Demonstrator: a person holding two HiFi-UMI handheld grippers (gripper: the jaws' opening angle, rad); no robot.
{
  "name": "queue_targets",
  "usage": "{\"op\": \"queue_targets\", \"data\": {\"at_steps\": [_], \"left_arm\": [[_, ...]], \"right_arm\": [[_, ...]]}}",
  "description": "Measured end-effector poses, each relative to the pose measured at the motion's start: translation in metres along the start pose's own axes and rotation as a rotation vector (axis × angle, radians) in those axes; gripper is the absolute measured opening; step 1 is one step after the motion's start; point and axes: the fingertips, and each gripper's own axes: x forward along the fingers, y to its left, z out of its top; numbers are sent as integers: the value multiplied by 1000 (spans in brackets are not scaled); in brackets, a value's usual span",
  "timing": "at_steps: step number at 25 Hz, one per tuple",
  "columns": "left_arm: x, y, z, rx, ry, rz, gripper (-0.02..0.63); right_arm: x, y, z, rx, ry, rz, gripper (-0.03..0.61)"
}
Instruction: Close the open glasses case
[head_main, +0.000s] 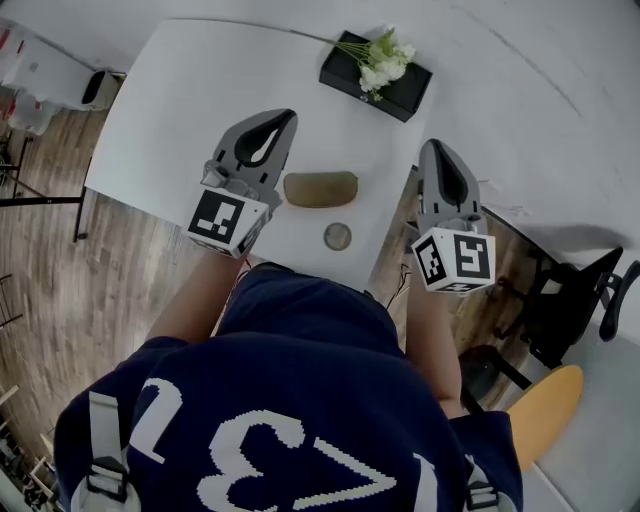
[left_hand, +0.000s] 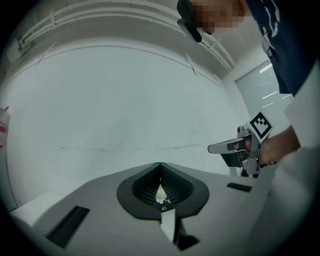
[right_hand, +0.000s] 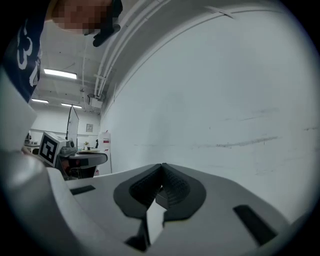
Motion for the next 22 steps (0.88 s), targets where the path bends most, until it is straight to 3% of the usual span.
{"op": "queue_targets", "data": {"at_steps": [9,22], "left_arm": [[-7,-6,23,26,-55,9,12],[-5,-21,25,24,-64,-16,12]], "right_arm": [[-13,-4,32,-23,-63,-15,23],[-16,-5,30,-30,-60,-15,23]]}}
